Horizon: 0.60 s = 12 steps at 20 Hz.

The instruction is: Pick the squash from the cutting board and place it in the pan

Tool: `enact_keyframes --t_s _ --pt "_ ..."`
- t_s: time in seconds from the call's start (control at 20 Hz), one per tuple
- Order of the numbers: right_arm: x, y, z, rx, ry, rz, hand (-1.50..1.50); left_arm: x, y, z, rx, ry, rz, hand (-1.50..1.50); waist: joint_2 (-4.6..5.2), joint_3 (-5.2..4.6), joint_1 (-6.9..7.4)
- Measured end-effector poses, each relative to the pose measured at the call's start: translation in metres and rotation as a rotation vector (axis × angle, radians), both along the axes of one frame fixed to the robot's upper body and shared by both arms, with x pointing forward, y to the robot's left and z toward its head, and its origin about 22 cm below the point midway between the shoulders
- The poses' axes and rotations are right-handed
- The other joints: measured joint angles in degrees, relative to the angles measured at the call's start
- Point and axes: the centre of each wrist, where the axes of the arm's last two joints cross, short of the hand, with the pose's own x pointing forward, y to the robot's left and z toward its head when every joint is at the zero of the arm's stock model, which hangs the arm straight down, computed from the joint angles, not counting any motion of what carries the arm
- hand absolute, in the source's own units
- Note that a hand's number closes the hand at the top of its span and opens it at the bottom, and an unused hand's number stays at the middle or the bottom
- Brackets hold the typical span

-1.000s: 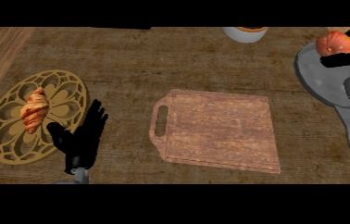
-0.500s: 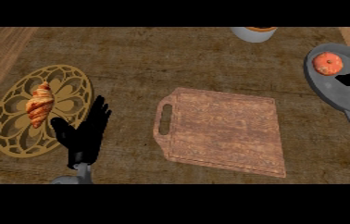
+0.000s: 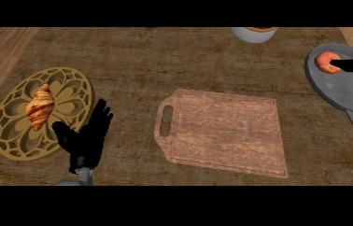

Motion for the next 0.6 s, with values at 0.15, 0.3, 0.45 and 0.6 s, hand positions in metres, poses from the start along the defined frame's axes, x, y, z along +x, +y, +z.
enact_keyframes --t_s 0.15,0.3,0.45,0.6 --pt "-0.004 -0.010 0.007 0.121 -0.105 0.030 -1.50 -0.001 0.004 -0.001 0.002 0.000 0.009 0.00 -0.11 -0.04 -0.58" --pt "-0.011 -0.022 0.008 0.253 -0.196 0.073 -1.50 -0.003 0.007 -0.002 -0.001 0.002 0.021 0.00 -0.32 -0.11 -1.22" --pt "-0.028 -0.041 0.001 0.358 -0.261 0.124 -1.50 -0.003 0.013 -0.001 0.000 0.010 0.035 0.00 -0.55 -0.17 -1.92" --pt "-0.045 -0.058 -0.005 0.445 -0.307 0.187 -1.50 -0.003 0.017 0.000 0.004 0.011 0.047 0.00 -0.76 -0.28 -2.34"
